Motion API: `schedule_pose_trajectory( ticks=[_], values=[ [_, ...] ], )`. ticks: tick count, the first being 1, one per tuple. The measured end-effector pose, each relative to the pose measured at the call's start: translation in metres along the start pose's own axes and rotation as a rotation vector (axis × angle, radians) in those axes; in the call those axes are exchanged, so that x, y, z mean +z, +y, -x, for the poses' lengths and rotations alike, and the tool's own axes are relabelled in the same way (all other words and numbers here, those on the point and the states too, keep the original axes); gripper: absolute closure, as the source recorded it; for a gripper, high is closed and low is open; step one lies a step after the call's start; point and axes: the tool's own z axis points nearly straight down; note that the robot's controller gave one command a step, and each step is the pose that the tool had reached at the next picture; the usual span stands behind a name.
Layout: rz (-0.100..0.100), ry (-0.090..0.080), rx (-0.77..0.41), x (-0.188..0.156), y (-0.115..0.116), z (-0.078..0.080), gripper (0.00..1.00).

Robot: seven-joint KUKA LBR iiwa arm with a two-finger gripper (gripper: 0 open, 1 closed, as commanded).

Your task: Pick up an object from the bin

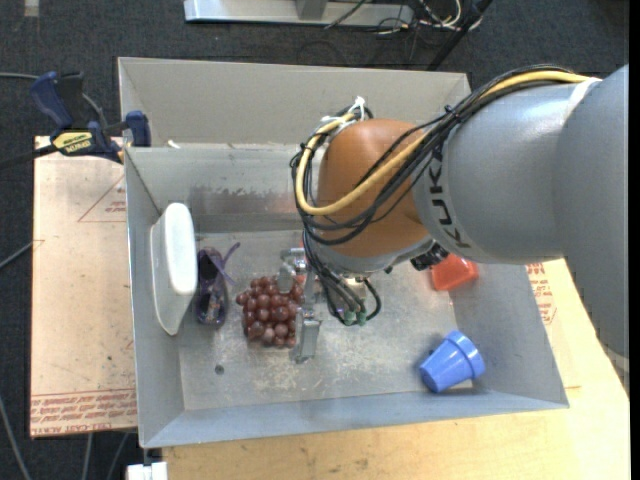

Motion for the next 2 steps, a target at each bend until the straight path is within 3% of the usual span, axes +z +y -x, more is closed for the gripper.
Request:
schedule_pose_trajectory(
  ticks=[1,2],
  values=[
    [0.001,-0.008,0.003,-0.005,-0.001,0.002,0.00],
    [0.002,-0.012,-0.072,0.025,-0.006,0.001,0.00]
  ],
)
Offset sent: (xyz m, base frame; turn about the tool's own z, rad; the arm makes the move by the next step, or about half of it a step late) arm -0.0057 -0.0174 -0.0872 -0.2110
